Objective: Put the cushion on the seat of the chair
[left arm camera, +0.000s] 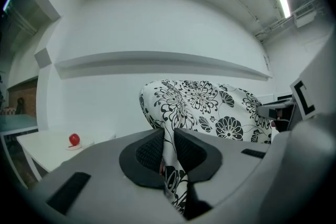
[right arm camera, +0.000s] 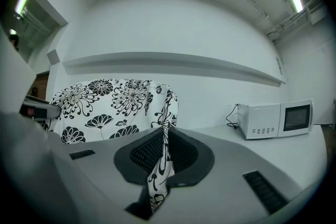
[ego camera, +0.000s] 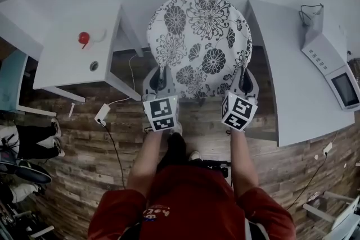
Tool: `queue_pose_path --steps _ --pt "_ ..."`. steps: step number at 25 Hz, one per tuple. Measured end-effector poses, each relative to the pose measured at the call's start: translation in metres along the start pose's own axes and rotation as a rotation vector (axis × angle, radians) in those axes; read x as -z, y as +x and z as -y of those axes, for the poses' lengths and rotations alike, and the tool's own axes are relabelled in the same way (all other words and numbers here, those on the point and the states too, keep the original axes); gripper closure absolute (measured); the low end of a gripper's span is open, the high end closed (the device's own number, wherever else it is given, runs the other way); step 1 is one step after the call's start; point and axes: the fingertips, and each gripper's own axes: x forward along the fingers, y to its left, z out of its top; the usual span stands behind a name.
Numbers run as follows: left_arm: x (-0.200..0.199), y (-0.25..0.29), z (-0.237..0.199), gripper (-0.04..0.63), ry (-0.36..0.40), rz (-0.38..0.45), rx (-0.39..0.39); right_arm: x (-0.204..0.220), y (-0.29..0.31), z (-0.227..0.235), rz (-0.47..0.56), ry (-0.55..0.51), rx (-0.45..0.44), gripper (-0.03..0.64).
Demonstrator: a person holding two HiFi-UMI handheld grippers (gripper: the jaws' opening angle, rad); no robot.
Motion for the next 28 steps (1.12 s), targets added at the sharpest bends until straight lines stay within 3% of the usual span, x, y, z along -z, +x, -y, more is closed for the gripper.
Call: queue_pose_path --steps 12,14,18,21,23,28 --pt "-0.004 -0.004 0.001 0.538 0.003 -0.026 0.061 -0.010 -0.014 0.000 -0.025 -0.021 0.057 0.572" --pt "-0.004 -0.014 0.013 0.538 0.015 -0.017 0.030 -0.005 -0.019 0.011 -0.014 -0.008 0.027 0.572" --pt "-0.049 -0.071 0.023 0.538 0.104 0.087 -0.152 -0.032 -0.029 0.013 0.114 0.075 -0.135 0.572" --pt "-0.097 -0.135 0.052 0.538 0.111 0.134 -0.160 -0.083 -0.092 0.044 0.169 0.080 -0.130 0.572" --pt "-0.106 -0.146 0.052 0.538 0.102 0.125 -0.154 -0.095 -0.106 0.048 0.165 0.076 -0.118 0.572" --pt "-0.062 -0.085 0.023 0.538 0.080 0.038 -0.138 -0.048 -0.047 0.028 0.068 0.063 -0.101 0.572"
